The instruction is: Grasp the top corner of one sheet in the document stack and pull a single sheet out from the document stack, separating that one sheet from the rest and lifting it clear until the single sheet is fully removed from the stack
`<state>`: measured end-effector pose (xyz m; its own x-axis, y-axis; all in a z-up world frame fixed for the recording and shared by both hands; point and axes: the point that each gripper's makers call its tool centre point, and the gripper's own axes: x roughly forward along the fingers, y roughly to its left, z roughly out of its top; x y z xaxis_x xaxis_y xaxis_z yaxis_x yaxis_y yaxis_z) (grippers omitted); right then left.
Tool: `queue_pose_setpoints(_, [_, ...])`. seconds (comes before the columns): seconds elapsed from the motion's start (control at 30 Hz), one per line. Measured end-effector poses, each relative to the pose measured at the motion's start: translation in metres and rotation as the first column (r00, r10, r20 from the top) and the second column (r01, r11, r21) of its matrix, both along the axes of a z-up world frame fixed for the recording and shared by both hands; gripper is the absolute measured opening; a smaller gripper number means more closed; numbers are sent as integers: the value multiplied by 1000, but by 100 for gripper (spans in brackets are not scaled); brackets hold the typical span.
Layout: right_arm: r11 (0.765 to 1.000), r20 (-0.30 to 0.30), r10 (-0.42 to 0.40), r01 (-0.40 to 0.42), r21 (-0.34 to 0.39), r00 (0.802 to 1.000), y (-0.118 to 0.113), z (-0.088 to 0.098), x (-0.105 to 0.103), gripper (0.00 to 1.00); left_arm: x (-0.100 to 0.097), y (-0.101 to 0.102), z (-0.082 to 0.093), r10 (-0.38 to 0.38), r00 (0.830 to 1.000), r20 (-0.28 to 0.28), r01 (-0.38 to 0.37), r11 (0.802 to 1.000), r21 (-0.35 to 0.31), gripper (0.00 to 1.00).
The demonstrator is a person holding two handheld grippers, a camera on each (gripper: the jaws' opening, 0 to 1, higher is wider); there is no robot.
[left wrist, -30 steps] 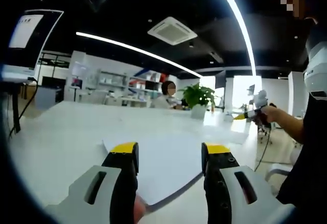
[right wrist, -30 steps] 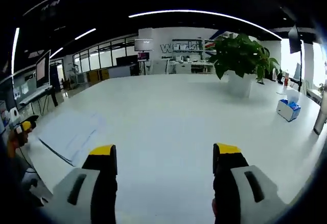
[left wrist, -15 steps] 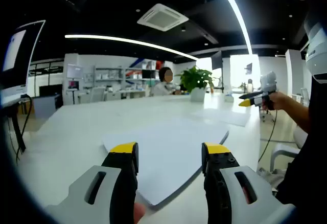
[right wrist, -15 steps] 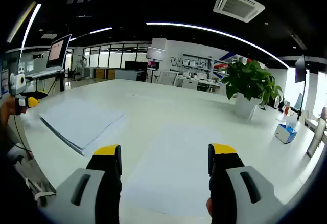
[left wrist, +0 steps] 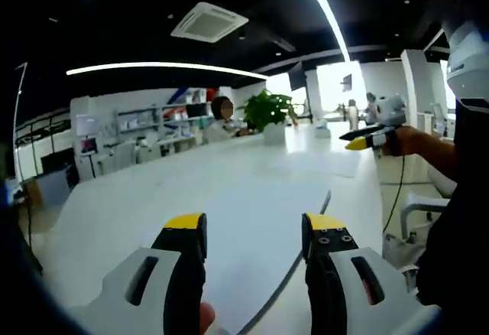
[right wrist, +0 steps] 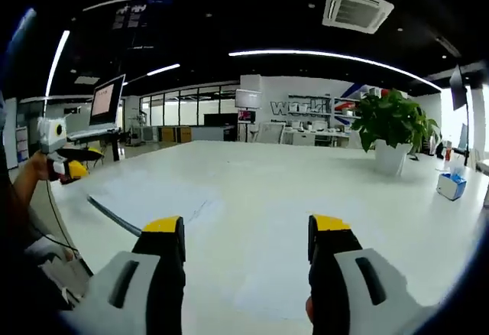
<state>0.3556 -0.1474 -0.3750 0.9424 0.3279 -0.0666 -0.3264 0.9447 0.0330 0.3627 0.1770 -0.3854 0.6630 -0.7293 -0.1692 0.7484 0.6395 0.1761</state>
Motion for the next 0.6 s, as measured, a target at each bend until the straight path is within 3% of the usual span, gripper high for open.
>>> queue_pose_setpoints(0.07, [1000, 9, 2, -2, -18, 1000, 1, 7, 0, 64, -1, -4, -4, -21, 1000, -1, 21, 998, 52, 50])
queue_pose_setpoints(0.2, [987, -11, -4, 2, -162, 1000, 6, 0, 2, 73, -5, -10, -7, -53, 999, -9, 54, 994, 94, 51])
queue_pose_setpoints(0.3, [985, -35, 9, -15, -173, 999, 14, -10, 3, 76, -6, -12, -7, -64, 998, -10, 64, 993, 101, 52])
queue_pose_setpoints(0.43, [992, -69, 46, -54, -110, 997, 24, -21, 1, 76, -6, -14, -8, -64, 998, -18, 65, 994, 90, 52])
queue_pose_setpoints(0.6, [994, -83, 49, -57, -97, 995, 29, -27, 2, 77, -7, -16, -10, -60, 998, -31, 62, 994, 90, 52])
